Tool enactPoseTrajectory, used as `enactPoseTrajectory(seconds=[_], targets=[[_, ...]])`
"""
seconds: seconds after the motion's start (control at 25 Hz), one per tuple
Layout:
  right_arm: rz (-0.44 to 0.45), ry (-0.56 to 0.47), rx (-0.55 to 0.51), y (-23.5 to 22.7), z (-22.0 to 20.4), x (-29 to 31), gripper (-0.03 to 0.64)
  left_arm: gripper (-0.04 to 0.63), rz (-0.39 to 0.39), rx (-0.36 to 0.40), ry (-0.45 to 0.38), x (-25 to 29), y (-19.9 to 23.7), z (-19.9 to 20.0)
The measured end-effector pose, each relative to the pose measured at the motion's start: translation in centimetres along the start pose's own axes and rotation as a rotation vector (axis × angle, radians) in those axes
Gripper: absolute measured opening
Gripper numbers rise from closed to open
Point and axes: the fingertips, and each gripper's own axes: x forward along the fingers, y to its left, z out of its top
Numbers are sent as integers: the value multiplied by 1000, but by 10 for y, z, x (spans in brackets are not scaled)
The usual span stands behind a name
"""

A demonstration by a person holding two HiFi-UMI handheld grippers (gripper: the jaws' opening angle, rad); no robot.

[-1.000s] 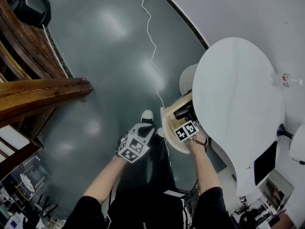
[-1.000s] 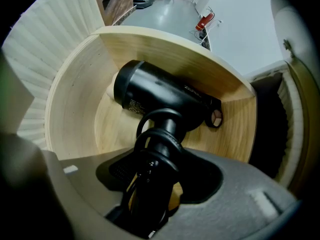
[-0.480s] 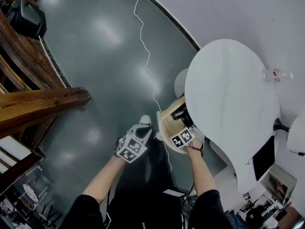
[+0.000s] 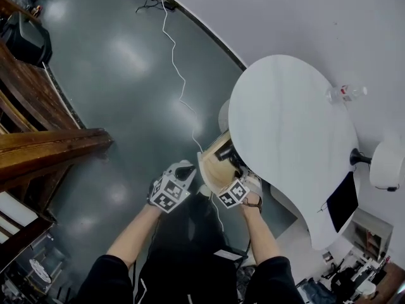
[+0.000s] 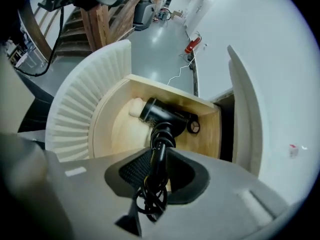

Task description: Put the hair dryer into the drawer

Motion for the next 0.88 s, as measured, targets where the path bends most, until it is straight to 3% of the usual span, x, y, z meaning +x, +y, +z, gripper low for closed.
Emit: enactPoseTrajectory(seconds=[0.16, 0.32, 0.44, 0.64, 0.88], targets=[[-24, -58, 49, -3, -4, -23, 6, 15, 14, 5, -5, -8, -8, 3], [46, -153, 104, 2, -4, -53, 5, 15, 28, 21, -12, -17, -24, 6], [48, -222, 145, 0, -5, -79, 5, 15, 51, 41, -25, -28, -35, 13], [99, -432, 282, -5, -3, -137, 5, 15, 98, 28, -75, -54, -58, 24], [51, -521, 399, -18, -30, -182, 5, 15, 146, 37, -115, -87, -84, 33]])
